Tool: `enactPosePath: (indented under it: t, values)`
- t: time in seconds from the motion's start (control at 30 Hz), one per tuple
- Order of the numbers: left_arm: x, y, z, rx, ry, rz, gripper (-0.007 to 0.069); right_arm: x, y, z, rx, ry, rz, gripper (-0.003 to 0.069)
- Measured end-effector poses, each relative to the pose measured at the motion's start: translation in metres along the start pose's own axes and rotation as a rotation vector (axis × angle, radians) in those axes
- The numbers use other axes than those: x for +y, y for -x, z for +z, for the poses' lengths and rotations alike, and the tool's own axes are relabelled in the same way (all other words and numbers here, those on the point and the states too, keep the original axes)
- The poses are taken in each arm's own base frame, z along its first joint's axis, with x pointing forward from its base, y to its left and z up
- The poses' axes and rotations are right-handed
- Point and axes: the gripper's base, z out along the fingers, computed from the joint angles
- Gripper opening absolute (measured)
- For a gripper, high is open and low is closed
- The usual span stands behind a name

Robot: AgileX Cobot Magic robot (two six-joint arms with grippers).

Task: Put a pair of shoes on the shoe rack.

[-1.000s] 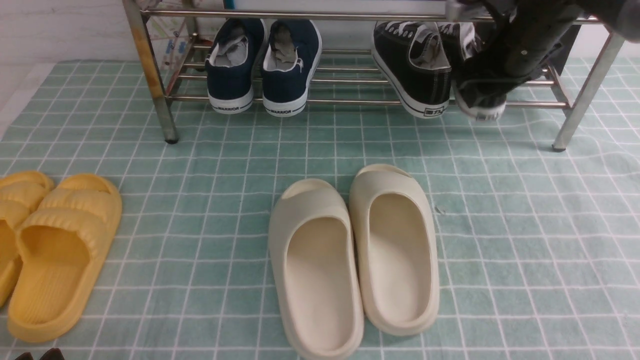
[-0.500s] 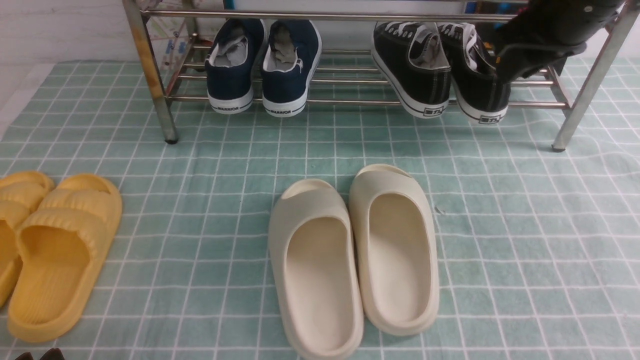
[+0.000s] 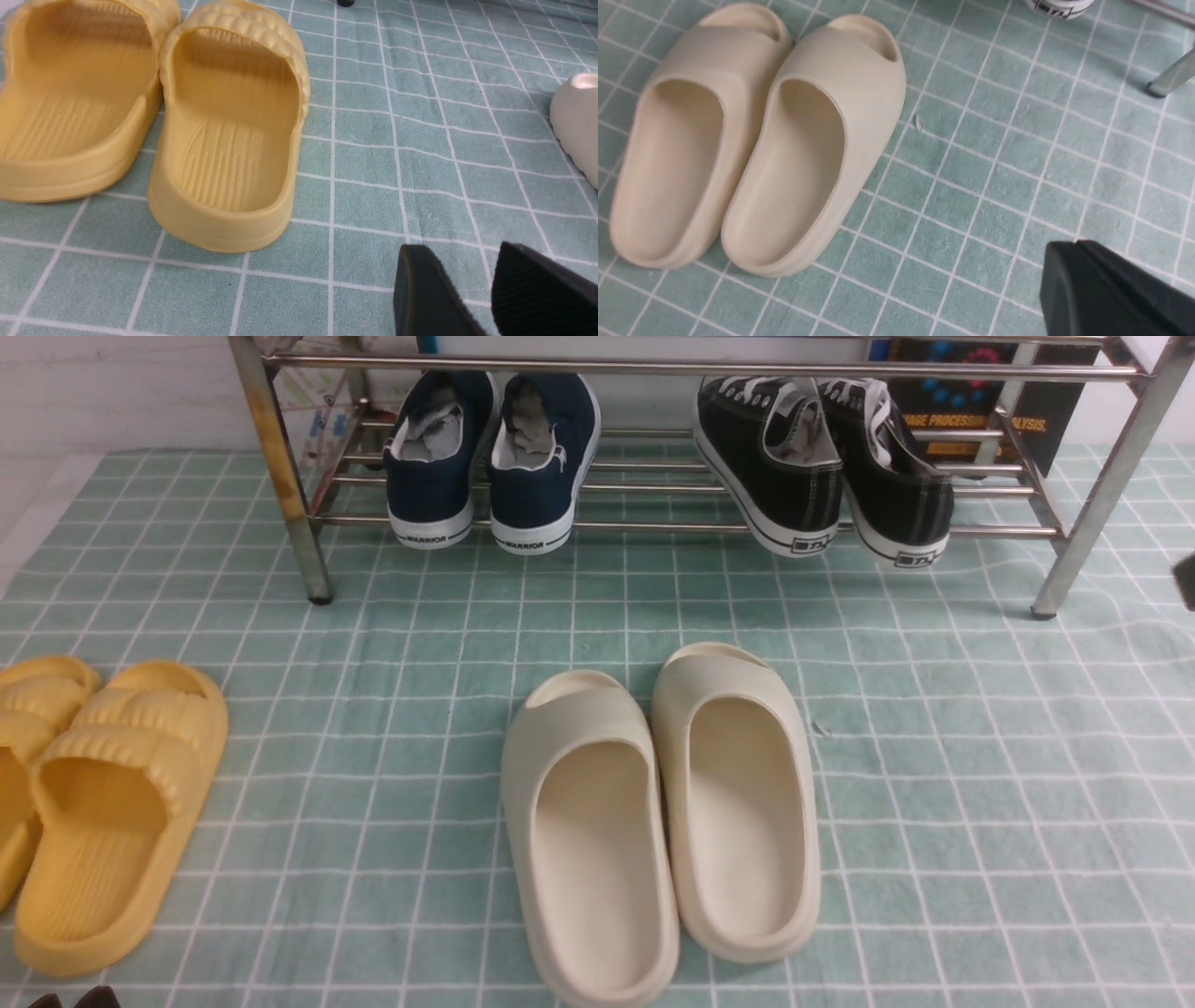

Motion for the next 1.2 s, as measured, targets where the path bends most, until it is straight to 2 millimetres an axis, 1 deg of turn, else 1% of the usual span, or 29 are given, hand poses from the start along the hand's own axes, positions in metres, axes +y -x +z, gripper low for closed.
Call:
enactPosePath:
  t: [0.03, 0.07, 0.1, 0.13, 0.2, 0.23, 0.27, 0.3, 0.33, 0.37, 0.43, 0.53, 0.8, 1.03, 1.13, 1.2]
  values:
    - [0.000, 0.000, 0.000, 0.000, 0.000, 0.000, 0.0238, 0.001, 0.000, -0.004, -0.019, -0.002, -0.002, -0.0005]
    - [0.000, 0.000, 0.000, 0.000, 0.000, 0.000, 0.0238, 0.005, -0.021, -0.024, -0.102, -0.015, -0.006, -0.0005]
    - [0.000, 0.000, 0.000, 0.000, 0.000, 0.000, 0.0238, 0.005, -0.023, -0.021, -0.093, -0.014, -0.005, -0.0005]
    - [0.000, 0.000, 0.000, 0.000, 0.000, 0.000, 0.0238, 0.007, -0.039, -0.035, -0.160, -0.024, -0.009, -0.0005]
    - [0.000, 0.000, 0.000, 0.000, 0.000, 0.000, 0.0238, 0.012, -0.065, -0.052, -0.267, -0.037, -0.010, -0.0005]
    - [0.000, 0.000, 0.000, 0.000, 0.000, 0.000, 0.0238, 0.013, -0.068, -0.057, -0.293, -0.039, -0.011, -0.0005]
    - [0.000, 0.000, 0.000, 0.000, 0.000, 0.000, 0.0238, 0.015, -0.086, -0.063, -0.356, -0.040, 0.017, -0.0005]
    - [0.000, 0.000, 0.000, 0.000, 0.000, 0.000, 0.0238, 0.017, -0.095, -0.067, -0.387, -0.038, 0.037, -0.0005]
    - [0.000, 0.000, 0.000, 0.000, 0.000, 0.000, 0.0238, 0.017, -0.096, -0.069, -0.398, -0.039, 0.036, -0.0005]
    - [0.000, 0.000, 0.000, 0.000, 0.000, 0.000, 0.0238, 0.018, -0.108, -0.070, -0.425, -0.033, 0.073, -0.0004]
    - [0.000, 0.000, 0.000, 0.000, 0.000, 0.000, 0.0238, 0.019, -0.117, -0.072, -0.439, -0.029, 0.091, -0.0004]
    - [0.000, 0.000, 0.000, 0.000, 0.000, 0.000, 0.0238, 0.020, -0.121, -0.071, -0.440, -0.023, 0.102, -0.0004]
    - [0.000, 0.000, 0.000, 0.000, 0.000, 0.000, 0.0238, 0.022, -0.123, -0.070, -0.418, 0.004, 0.123, 0.0001]
    - [0.000, 0.000, 0.000, 0.000, 0.000, 0.000, 0.0238, 0.021, -0.124, -0.069, -0.415, -0.012, 0.114, 0.0004]
    - [0.000, 0.000, 0.000, 0.000, 0.000, 0.000, 0.0238, 0.018, -0.126, -0.064, -0.413, -0.035, 0.103, 0.0004]
    - [0.000, 0.000, 0.000, 0.000, 0.000, 0.000, 0.0238, 0.015, -0.133, -0.046, -0.440, -0.052, 0.106, 0.0004]
